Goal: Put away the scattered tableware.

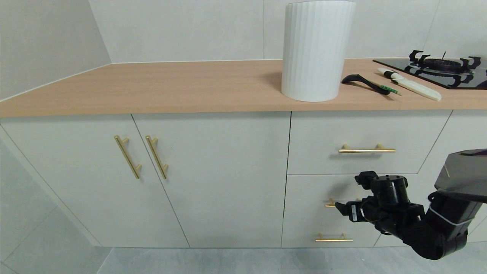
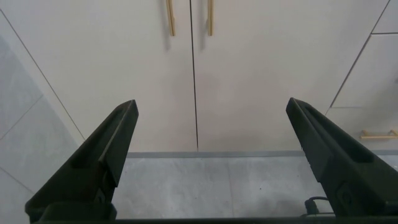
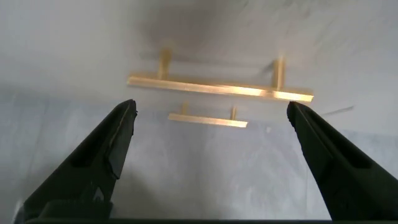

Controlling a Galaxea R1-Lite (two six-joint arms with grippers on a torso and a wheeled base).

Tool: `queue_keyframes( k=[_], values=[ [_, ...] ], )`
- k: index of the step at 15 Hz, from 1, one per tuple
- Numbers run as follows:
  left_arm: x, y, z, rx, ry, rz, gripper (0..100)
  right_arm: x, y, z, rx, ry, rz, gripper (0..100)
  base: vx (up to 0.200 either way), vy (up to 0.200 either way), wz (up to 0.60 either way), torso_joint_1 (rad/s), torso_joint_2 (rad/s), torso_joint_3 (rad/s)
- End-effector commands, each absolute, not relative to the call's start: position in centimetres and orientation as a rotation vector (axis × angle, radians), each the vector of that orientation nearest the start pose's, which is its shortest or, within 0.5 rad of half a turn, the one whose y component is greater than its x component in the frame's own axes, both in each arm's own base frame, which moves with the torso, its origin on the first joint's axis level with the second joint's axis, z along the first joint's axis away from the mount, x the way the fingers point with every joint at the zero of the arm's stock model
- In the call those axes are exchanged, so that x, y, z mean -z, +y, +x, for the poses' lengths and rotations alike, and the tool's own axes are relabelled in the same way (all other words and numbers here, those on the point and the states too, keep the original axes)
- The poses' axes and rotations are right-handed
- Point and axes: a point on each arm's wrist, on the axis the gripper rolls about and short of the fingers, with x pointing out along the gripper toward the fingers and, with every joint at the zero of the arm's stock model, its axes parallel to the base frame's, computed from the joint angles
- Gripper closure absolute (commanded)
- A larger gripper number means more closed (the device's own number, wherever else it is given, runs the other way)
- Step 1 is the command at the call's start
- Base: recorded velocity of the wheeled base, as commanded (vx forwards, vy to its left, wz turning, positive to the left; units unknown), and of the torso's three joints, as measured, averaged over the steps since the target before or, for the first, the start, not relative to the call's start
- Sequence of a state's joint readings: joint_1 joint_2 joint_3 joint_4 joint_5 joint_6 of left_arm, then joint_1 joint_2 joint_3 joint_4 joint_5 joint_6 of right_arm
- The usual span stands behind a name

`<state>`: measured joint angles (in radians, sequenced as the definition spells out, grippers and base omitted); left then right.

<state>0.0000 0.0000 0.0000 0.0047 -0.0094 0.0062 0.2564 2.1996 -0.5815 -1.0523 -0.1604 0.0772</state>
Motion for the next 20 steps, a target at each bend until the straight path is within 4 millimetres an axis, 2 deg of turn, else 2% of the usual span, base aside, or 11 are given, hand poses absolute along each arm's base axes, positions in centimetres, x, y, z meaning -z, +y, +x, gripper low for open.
queue_keyframes(
  k=[1,5,12,20],
  values=[
    [-7.5,0.0,-2.3,0.009,0.005,0.006,0,0.2,7.7,32.3,-0.055,0.581,-0.044,0,0.0,0.0,0.0,0.0,0.0,0.0],
    [-7.5,0.0,-2.3,0.009,0.005,0.006,0,1.4,7.2,33.9,0.058,0.57,-0.034,0,0.0,0.0,0.0,0.0,0.0,0.0],
    [-7.5,0.0,-2.3,0.009,0.005,0.006,0,2.1,6.8,35.6,0.096,0.54,0.023,0,0.0,0.0,0.0,0.0,0.0,0.0],
    [-7.5,0.0,-2.3,0.009,0.005,0.006,0,3.5,6.7,34.9,0.111,0.591,-0.008,0,0.0,0.0,0.0,0.0,0.0,0.0]
  ],
)
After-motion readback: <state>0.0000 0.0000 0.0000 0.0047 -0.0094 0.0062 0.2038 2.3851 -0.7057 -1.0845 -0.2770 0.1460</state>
